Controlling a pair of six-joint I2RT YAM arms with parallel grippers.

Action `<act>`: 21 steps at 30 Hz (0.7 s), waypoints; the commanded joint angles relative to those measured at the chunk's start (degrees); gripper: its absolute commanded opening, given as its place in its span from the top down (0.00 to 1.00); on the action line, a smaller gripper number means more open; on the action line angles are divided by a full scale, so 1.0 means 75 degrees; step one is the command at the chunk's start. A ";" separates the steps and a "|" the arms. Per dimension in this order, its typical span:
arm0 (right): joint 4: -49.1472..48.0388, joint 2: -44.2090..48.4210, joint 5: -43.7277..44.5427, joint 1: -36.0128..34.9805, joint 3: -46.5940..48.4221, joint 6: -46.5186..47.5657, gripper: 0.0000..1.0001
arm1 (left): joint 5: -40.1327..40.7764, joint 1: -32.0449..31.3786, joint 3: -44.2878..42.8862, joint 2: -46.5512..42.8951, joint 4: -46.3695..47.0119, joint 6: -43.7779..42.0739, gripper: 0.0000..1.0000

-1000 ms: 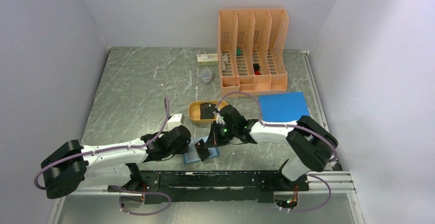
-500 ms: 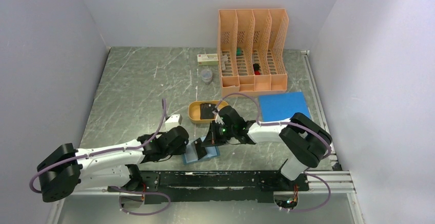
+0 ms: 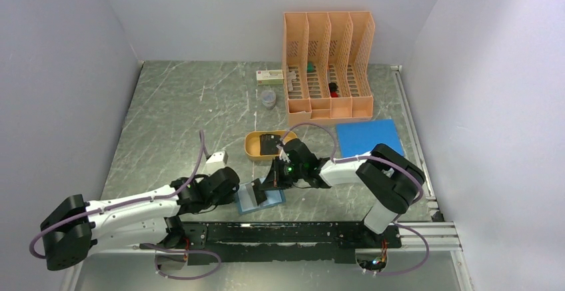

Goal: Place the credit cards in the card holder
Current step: Insert the credit card into the card holder.

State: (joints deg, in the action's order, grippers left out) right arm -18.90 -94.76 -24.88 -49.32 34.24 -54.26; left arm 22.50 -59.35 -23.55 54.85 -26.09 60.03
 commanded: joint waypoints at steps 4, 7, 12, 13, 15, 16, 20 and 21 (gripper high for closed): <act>-0.0166 -0.0171 0.0488 0.0025 -0.0270 -0.0276 1.00 | -0.0177 0.0037 0.0537 0.0126 0.0002 0.0568 0.84; -0.0358 -0.0202 0.0534 0.0009 -0.0370 -0.0478 1.00 | -0.0397 0.0037 0.0684 0.0260 0.0283 0.0574 0.86; -0.0606 -0.0237 0.0654 -0.0059 -0.0498 -0.0763 1.00 | -0.0627 0.0033 0.0908 0.0202 0.0703 0.0519 0.87; -0.0643 -0.0227 0.0673 -0.0083 -0.0515 -0.0802 1.00 | -0.0654 0.0036 0.0919 0.0189 0.0751 0.0516 0.87; -0.0687 -0.0224 0.0731 -0.0109 -0.0534 -0.0896 1.00 | -0.0665 0.0037 0.0929 0.0164 0.0788 0.0504 0.87; -0.0707 -0.0237 0.0747 -0.0138 -0.0534 -0.0927 1.00 | -0.0665 0.0037 0.0935 0.0153 0.0797 0.0495 0.87; -0.0667 -0.0262 0.0826 -0.0259 -0.0446 -0.1000 1.00 | -0.0700 0.0038 0.0960 0.0163 0.0918 0.0492 0.87; -0.0658 -0.0273 0.0838 -0.0292 -0.0426 -0.1003 1.00 | -0.0716 0.0039 0.0971 0.0178 0.0949 0.0492 0.87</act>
State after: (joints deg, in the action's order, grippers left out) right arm -24.71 -95.44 -21.50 -50.50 31.22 -61.36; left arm 20.21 -59.22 -18.50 55.22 -18.92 63.68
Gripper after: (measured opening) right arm 0.009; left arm 0.129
